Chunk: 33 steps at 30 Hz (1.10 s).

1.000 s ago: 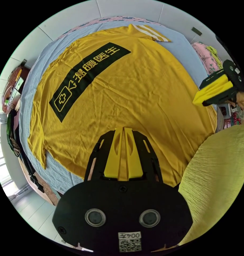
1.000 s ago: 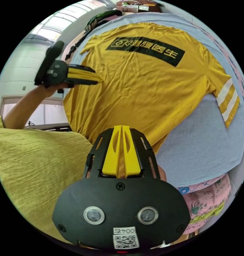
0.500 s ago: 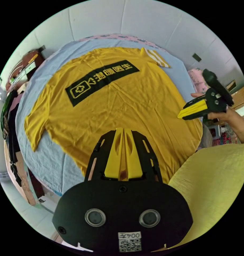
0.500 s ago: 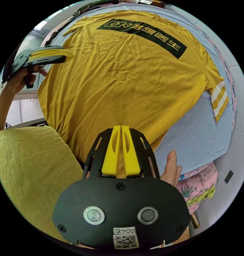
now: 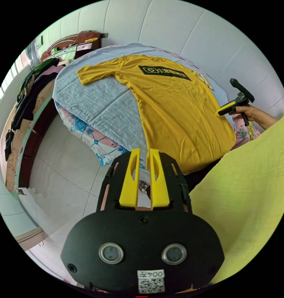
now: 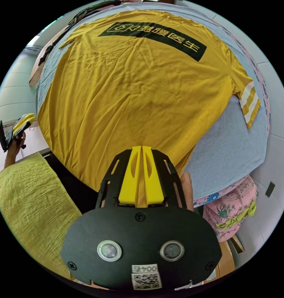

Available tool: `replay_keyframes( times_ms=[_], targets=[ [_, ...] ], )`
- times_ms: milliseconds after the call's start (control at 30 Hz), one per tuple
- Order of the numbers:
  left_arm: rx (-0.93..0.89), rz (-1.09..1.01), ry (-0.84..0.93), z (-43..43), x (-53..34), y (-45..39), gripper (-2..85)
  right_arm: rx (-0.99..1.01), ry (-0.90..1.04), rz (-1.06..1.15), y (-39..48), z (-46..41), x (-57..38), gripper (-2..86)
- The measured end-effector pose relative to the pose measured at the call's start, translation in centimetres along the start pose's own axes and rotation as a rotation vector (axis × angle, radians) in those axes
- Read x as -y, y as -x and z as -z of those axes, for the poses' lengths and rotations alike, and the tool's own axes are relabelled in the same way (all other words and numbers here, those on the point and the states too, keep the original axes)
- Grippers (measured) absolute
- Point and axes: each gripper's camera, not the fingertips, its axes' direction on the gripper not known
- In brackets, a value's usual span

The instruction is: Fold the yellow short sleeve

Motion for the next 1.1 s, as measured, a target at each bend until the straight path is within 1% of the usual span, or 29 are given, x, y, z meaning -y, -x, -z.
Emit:
replay_keyframes(
  times_ms=[167, 333, 433, 567, 700, 767, 833, 967, 1100],
  targets=[
    [0.052, -0.071, 0.018, -1.5, 0.1, -1.5, 5.9, -0.075, 0.014, 0.003, 2.2, -0.1, 0.4, -0.1],
    [0.104, -0.106, 0.078, -3.4, 0.1, -1.6, 2.7, -0.06, 0.024, -0.014, 2.6, -0.2, 0.5, -0.1],
    [0.117, -0.088, 0.068, -2.7, -0.3, -1.3, 1.5, -0.042, 0.032, -0.018, 2.7, -0.3, 0.4, -0.2],
    [0.06, 0.0, 0.02, 0.6, -2.2, 0.2, 0.9, -0.058, 0.035, 0.003, 3.4, -0.5, 0.1, -0.2],
    [-0.033, 0.139, 0.041, -1.1, -5.0, 3.1, 0.8, -0.079, 0.027, 0.032, 4.1, -0.7, -0.6, -0.2],
    [-0.098, 0.231, 0.022, -2.4, -6.0, 4.8, 0.7, -0.066, 0.015, 0.023, 4.1, -0.8, -1.1, -0.3],
    [-0.15, 0.271, 0.0, -2.8, -6.4, 5.8, 0.6, -0.055, 0.004, 0.016, 4.0, -0.9, -1.6, -0.2],
    [-0.2, 0.263, -0.013, -2.6, -6.4, 6.3, 0.7, -0.053, -0.016, 0.009, 4.3, -1.2, -2.8, -0.2],
    [-0.16, 0.235, 0.008, -1.4, -6.0, 6.6, 0.6, -0.06, -0.047, -0.014, 4.6, -1.5, -4.2, 0.0]
  ],
)
